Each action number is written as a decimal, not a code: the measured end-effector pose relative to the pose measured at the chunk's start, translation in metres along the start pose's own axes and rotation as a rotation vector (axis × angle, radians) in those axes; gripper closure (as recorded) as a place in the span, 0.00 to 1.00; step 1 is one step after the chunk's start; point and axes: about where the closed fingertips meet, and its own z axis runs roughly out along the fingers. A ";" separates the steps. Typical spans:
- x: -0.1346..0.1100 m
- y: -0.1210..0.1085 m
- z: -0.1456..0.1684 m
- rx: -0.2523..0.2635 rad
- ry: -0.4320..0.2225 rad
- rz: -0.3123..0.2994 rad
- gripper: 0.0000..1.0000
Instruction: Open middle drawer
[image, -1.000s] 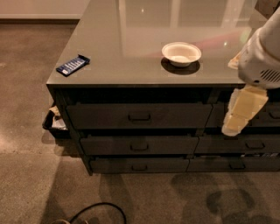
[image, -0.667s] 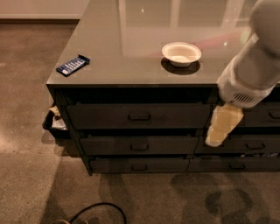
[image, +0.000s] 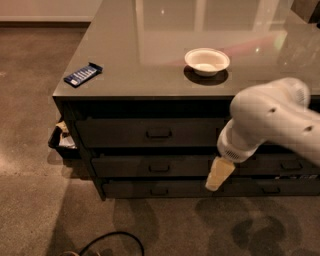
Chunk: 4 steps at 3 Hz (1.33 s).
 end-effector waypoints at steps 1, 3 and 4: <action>-0.008 0.010 0.072 -0.042 -0.071 0.003 0.00; -0.049 0.030 0.171 -0.153 -0.259 -0.128 0.00; -0.048 0.035 0.178 -0.164 -0.260 -0.164 0.00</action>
Offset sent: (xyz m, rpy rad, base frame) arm 0.0485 0.0747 -0.1891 0.2828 0.0011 0.2045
